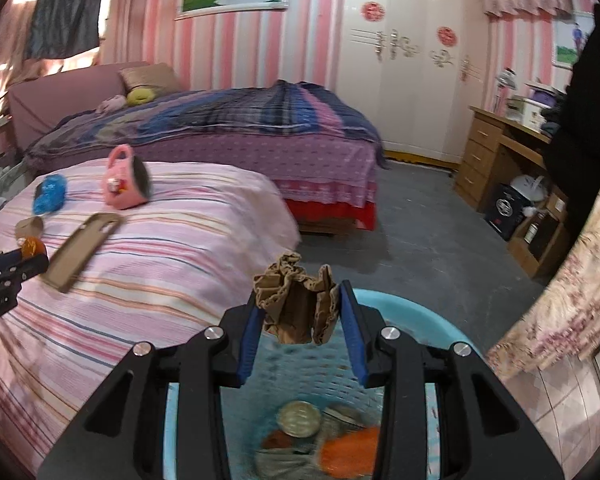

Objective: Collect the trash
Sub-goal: 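Carry the peel and paper scrap in both grippers over the blue wastebasket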

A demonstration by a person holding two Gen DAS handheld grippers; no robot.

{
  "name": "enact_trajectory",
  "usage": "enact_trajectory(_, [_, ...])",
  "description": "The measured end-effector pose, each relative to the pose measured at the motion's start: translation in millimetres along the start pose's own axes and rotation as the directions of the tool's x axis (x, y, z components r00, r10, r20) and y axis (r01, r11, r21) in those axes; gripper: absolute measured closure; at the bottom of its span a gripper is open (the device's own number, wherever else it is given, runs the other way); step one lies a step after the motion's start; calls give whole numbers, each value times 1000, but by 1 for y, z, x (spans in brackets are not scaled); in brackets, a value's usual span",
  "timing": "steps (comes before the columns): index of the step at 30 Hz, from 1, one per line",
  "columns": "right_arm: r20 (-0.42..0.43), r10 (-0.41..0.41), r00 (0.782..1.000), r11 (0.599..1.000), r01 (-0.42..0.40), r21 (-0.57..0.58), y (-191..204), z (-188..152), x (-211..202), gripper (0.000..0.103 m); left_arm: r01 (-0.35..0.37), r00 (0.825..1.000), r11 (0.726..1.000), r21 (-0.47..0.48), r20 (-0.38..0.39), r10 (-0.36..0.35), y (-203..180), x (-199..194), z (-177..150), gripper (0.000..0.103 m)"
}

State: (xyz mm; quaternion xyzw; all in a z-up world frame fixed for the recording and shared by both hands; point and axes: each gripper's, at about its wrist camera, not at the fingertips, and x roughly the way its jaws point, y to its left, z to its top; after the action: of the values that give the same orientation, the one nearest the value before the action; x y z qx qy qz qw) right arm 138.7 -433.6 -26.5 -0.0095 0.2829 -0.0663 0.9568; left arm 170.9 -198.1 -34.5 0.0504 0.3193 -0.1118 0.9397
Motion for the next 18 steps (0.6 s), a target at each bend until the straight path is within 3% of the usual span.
enact_trajectory(9, [-48, -73, 996, 997, 74, 20, -60, -23, 3, 66, 140, 990, 988, 62, 2, -140, -95, 1, 0, 70])
enact_trajectory(18, [-49, -95, 994, 992, 98, 79, -95, -36, -1, 66, 188, 982, 973, 133, -12, -188, -153, 12, -4, 69])
